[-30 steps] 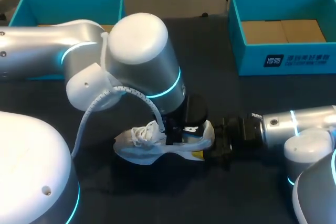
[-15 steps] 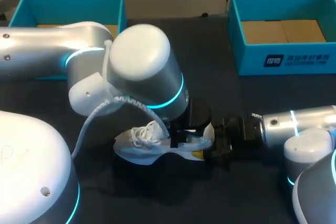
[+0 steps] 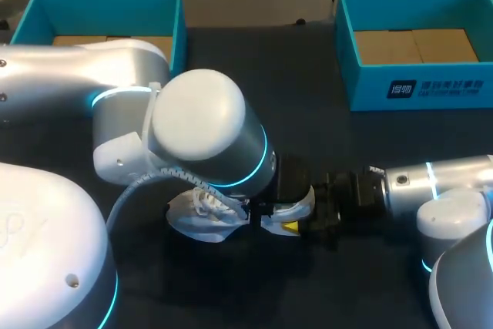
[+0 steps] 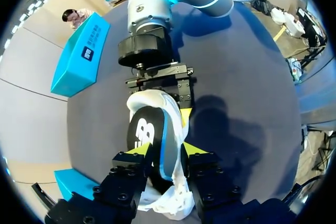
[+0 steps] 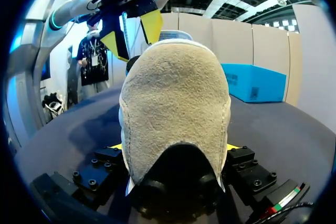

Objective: Take the shoe out of the shoebox, open the shoe tongue, remove and reinsert the insole, then place the shoe into the shoebox

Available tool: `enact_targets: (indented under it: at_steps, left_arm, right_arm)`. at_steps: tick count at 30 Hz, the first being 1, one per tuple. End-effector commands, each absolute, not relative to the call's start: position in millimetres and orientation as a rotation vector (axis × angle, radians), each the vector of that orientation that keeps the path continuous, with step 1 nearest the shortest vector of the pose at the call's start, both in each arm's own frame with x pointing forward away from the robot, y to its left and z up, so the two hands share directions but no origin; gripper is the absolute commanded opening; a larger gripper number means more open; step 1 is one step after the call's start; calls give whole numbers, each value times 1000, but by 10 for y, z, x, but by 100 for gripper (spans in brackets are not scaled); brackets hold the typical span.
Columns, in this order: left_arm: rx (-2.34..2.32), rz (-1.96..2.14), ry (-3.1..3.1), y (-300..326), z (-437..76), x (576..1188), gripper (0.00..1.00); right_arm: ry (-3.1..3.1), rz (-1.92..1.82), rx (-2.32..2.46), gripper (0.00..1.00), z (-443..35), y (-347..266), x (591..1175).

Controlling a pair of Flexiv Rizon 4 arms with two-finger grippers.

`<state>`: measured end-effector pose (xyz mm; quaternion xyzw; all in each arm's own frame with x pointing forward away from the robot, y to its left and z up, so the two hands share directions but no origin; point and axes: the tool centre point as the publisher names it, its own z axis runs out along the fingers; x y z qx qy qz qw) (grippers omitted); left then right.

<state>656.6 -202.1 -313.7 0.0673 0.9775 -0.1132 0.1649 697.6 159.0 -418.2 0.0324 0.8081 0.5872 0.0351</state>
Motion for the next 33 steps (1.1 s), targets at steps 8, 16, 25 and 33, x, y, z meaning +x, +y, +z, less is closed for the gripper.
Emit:
enact_targets:
  at_steps: [8,16,25,33]
  left_arm:
    - [196,-284,2705,-2082,-3156,6475,36]
    - [193,-235,2581,-2134,-3193,6438,36]
    - [201,-200,2518,-2180,-3191,6429,36]
    - [205,-186,2480,-2212,-3180,6463,37]
  right_arm:
    - [2487,1799,101,0,-4175,1602,6970]
    - [2487,1799,101,0,-4175,1602,6970]
    - [2487,1799,101,0,-4175,1602,6970]
    - [2487,1799,101,0,-4175,1602,6970]
